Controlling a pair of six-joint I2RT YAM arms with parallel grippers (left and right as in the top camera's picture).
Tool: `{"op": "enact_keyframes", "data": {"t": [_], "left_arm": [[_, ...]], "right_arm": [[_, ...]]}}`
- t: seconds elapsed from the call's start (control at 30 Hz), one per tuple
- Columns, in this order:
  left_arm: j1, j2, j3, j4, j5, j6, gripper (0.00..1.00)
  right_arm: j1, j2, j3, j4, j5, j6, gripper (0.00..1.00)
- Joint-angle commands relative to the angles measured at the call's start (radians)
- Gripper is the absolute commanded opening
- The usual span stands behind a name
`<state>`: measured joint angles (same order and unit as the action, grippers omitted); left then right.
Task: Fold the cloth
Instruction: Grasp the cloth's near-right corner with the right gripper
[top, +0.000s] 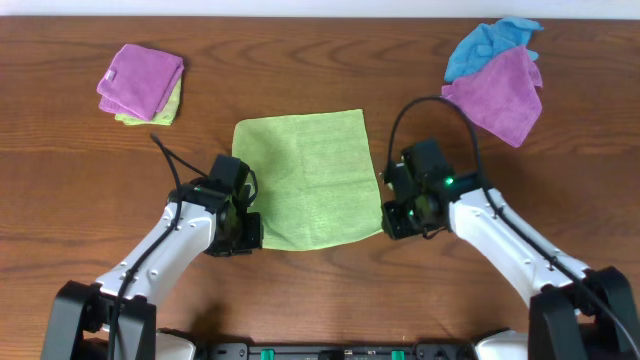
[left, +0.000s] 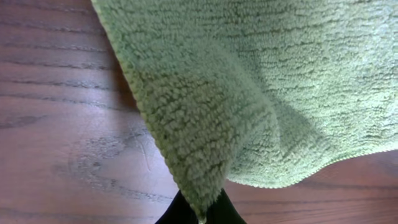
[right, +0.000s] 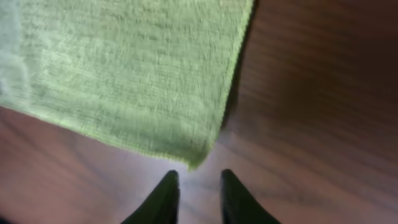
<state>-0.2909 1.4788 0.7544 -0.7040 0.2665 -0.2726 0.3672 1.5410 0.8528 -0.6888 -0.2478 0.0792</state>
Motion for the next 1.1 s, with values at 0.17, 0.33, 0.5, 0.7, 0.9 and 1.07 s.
{"op": "enact_keyframes", "data": {"t": [0.17,0.33,0.5,0.7,0.9,1.07], "left_arm": [[0.000,-0.008,0.016,-0.004,0.021,0.003,0.06],[0.000,-0.008,0.016,-0.004,0.022,0.003,0.06],[0.000,-0.008,0.016,-0.002,0.023,0.003,0.06],[0.000,-0.008,0.016,-0.002,0.023,0.003,0.06],[0.000,-0.008,0.016,-0.002,0.023,0.003,0.06],[0.000,-0.008,0.016,0.000,0.023,0.003,0.06]], "right_arm": [[0.006,0.004,-0.043,0.105,-0.004,-0.069,0.30],[0.034,0.004,-0.047,0.105,-0.062,-0.205,0.31],[0.068,0.004,-0.049,0.092,-0.018,-0.304,0.34],[0.050,0.004,-0.052,0.114,-0.019,-0.195,0.38],[-0.106,0.004,-0.060,0.101,-0.320,-0.058,0.43],[-0.117,0.004,-0.084,0.059,-0.322,0.027,0.42]]}}
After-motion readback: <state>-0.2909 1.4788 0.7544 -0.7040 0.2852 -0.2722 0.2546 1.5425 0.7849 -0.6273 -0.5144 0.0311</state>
